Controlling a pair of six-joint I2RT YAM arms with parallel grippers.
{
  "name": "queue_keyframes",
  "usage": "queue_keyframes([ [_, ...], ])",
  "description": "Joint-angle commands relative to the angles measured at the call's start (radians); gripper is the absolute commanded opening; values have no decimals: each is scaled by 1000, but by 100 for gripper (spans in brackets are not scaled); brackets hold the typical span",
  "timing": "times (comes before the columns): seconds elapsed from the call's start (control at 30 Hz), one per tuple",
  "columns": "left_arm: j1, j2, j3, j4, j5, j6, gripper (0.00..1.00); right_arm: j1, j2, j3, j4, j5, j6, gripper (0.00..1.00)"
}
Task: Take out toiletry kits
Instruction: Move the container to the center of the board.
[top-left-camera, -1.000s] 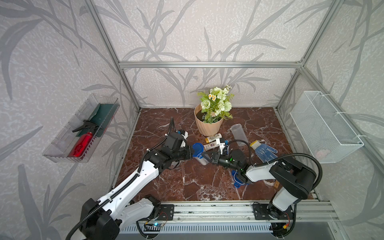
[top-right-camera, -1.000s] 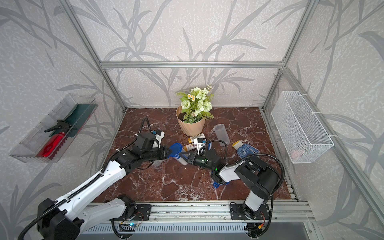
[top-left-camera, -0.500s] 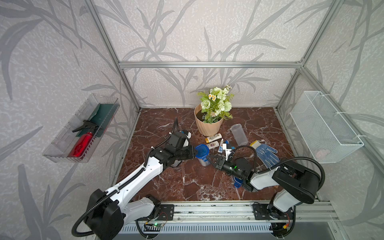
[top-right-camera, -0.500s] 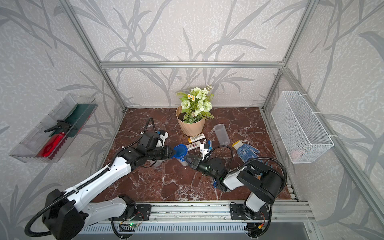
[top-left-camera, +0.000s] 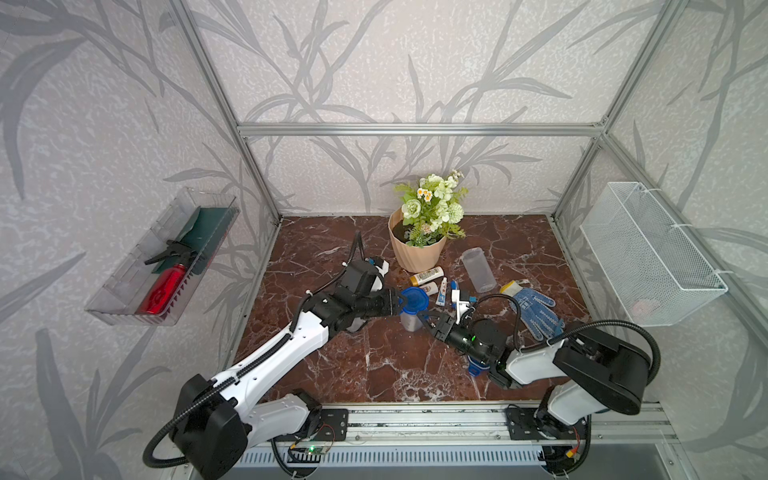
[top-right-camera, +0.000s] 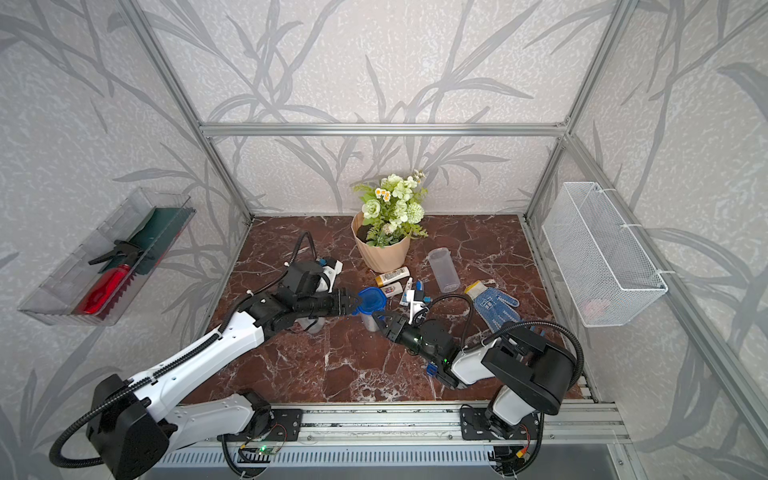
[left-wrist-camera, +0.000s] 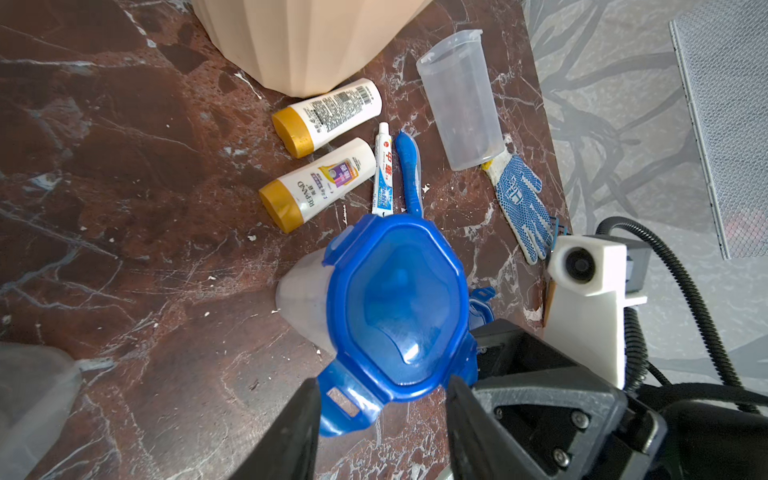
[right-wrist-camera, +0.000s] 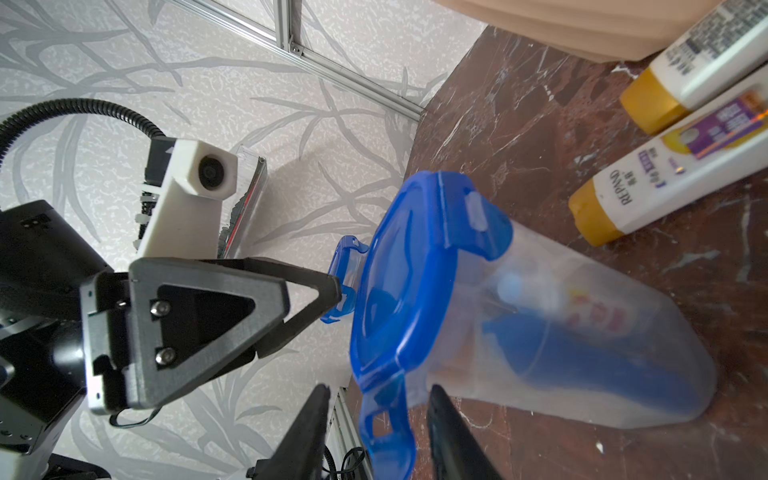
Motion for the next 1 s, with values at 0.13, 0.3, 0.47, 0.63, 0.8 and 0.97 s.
queue_keyframes([
  [0.13, -21, -13, 26, 2, 1, 15, 49, 5, -292, 9, -415, 131, -163, 49],
  [0.3, -61, -68, 11, -40, -34, 29, 41, 10, -609, 72, -928, 289, -307, 55],
  [0.47, -112, -81, -17, -51, -40, 26, 12, -13, -653, 223, -1197, 362, -494, 2],
  [0.63, -138, -47, -37, -53, -39, 23, 0, -49, -443, 406, -1273, 253, -607, 0],
  [0.8, -139, -13, -39, -51, -56, 27, 0, -83, -269, 513, -1226, 154, -637, 0],
  [0.97, -129, 45, -14, -59, -76, 47, 0, -100, -156, 595, -1224, 90, -657, 0],
])
